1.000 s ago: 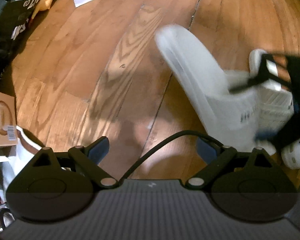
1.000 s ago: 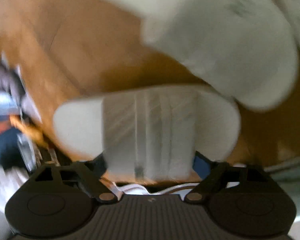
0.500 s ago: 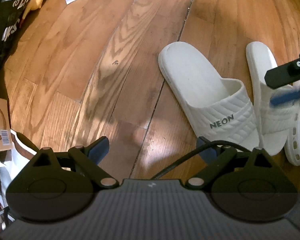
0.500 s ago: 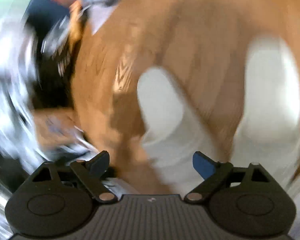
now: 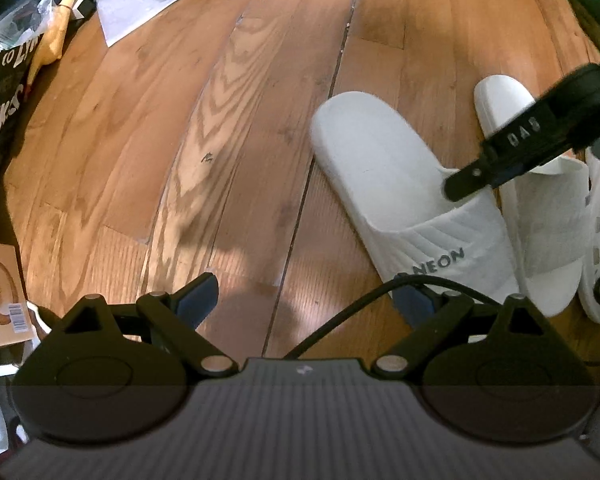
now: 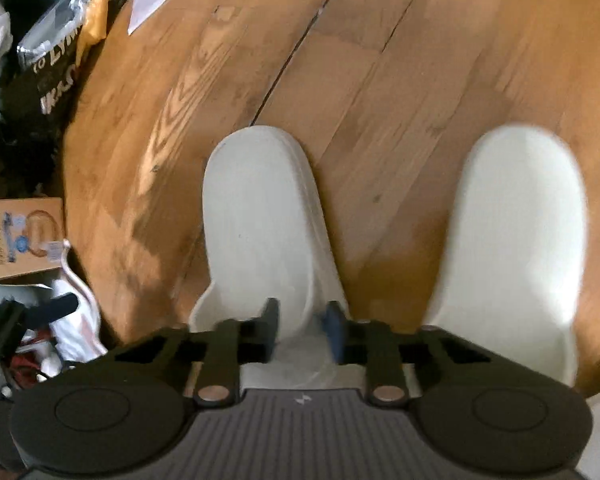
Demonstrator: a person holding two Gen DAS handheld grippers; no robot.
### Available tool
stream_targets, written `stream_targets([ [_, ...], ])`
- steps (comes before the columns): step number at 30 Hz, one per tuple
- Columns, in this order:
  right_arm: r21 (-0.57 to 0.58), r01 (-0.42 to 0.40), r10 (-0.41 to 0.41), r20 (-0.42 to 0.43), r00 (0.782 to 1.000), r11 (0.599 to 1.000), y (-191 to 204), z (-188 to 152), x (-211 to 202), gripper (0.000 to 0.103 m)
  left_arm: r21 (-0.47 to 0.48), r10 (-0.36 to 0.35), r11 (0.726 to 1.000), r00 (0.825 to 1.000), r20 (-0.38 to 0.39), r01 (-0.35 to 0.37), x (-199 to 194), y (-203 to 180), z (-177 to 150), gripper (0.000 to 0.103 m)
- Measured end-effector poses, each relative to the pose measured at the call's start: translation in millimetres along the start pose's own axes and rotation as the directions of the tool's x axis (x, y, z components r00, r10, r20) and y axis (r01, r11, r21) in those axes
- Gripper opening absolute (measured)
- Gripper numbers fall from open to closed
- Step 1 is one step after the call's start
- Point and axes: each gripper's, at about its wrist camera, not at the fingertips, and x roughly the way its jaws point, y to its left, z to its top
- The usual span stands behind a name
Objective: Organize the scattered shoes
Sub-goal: 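Push the slide pair together with the right gripper, then move the right gripper along the shoe row to the white velcro sneakers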
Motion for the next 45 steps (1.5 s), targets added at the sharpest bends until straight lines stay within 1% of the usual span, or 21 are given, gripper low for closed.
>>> stream_targets([
  [2, 0.044, 0.0, 0.0, 0.003, 1.0, 0.999, -6, -3, -7, 0.016, 0.001, -0.004, 1.0, 1.0, -0.002, 0.004, 1, -2, 2, 0.095],
  [6, 0.044, 0.108, -0.107, -0.023, 0.994, 0.993, -8, -23, -18, 0.016, 0.01, -0.017, 1.0, 1.0, -0.003, 0.017, 2, -8, 6, 0.095],
  [10, 0.074, 0.077, -0.071, -0.081, 0.994, 0.994, -17, -24, -18, 0.019, 0.051, -0.049, 0.997, 0.999, 0.001, 0.049, -1, -26, 14, 0.095],
  [11, 0.076, 0.071, -0.066, -0.077, 0.995, 0.995, -18, -22, -22, 0.033, 0.061, -0.058, 0.996, 0.998, 0.002, 0.057, -2, -31, 16, 0.095],
  [12, 0.065, 0.063, -0.059, -0.058, 0.997, 0.996, -16, -20, -33, 0.053, 0.071, -0.066, 0.995, 0.998, 0.003, 0.066, -3, -36, 18, 0.095],
  [13, 0.042, 0.054, -0.053, -0.037, 0.998, 0.998, -14, -19, -48, 0.065, 0.081, -0.074, 0.994, 0.997, 0.003, 0.074, -4, -40, 20, 0.095],
  [14, 0.012, 0.068, -0.068, -0.026, 0.997, 0.998, -11, -21, -61, 0.09, 0.091, -0.082, 0.992, 0.997, 0.004, 0.082, -5, -45, 22, 0.095],
  [15, -0.018, 0.083, -0.083, -0.014, 0.996, 0.996, -9, -22, -75, 0.103, 0.102, -0.091, 0.991, 0.996, 0.005, 0.09, -6, -50, 24, 0.095],
  [17, -0.071, 0.124, -0.122, 0.026, 0.992, 0.99, -6, -26, -96, 0.101, 0.121, -0.104, 0.987, 0.995, 0.003, 0.103, -8, -60, 29, 0.095],
  [19, -0.123, 0.19, -0.176, 0.114, 0.978, 0.974, -7, -33, -121, 0.101, 0.132, -0.119, 0.984, 0.993, -0.025, 0.121, -11, -76, 38, 0.095],
  [22, -0.071, 0.241, -0.233, 0.107, 0.967, 0.968, -36, -43, -139, 0.101, 0.117, -0.139, 0.982, 0.985, -0.099, 0.15, -12, -101, 52, 0.103],
  [24, -0.037, 0.254, -0.251, 0.066, 0.966, 0.966, -58, -54, -148, 0.101, 0.104, -0.167, 0.977, 0.972, -0.165, 0.186, -12, -116, 56, 0.103],
  [26, -0.027, 0.261, -0.259, 0.058, 0.964, 0.965, -71, -64, -155, 0.101, 0.095, -0.233, 0.96, 0.937, -0.259, 0.265, -12, -139, 61, 0.103],
  [27, -0.018, 0.271, -0.27, 0.062, 0.961, 0.962, -78, -73, -161, 0.101, 0.098, -0.246, 0.954, 0.929, -0.278, 0.282, -13, -146, 62, 0.103],
  [30, 0.016, 0.333, -0.333, 0.089, 0.939, 0.943, -97, -103, -180, 0.101, 0.2, -0.232, 0.93, 0.915, -0.329, 0.307, -20, -187, 64, 0.103],
  [32, 0.052, 0.364, -0.367, 0.096, 0.925, 0.93, -110, -123, -192, 0.101, 0.305, -0.203, 0.9, 0.919, -0.338, 0.311, -27, -212, 59, 0.103],
  [35, 0.108, 0.378, -0.389, 0.104, 0.916, 0.919, -122, -157, -206, 0.101, 0.448, -0.164, 0.837, 0.925, -0.343, 0.315, -37, -243, 50, 0.103],
  [38, 0.15, 0.386, -0.403, 0.106, 0.909, 0.91, -131, -192, -218, 0.101, 0.585, -0.122, 0.748, 0.931, -0.344, 0.314, -45, -273, 43, 0.103],
  [41, 0.231, 0.421, -0.449, 0.087, 0.889, 0.877, -143, -230, -230, 0.101, 0.662, -0.133, 0.66, 0.923, -0.361, 0.354, -52, -298, 40, 0.103],
  [42, 0.269, 0.438, -0.471, 0.073, 0.879, 0.858, -149, -245, -233, 0.101, 0.676, -0.137, 0.641, 0.92, -0.366, 0.364, -53, -304, 38, 0.103],
  [45, 0.355, 0.486, -0.528, 0.028, 0.849, 0.799, -162, -283, -240, 0.101, 0.729, -0.158, 0.549, 0.907, -0.39, 0.409, -59, -334, 27, 0.103],
])
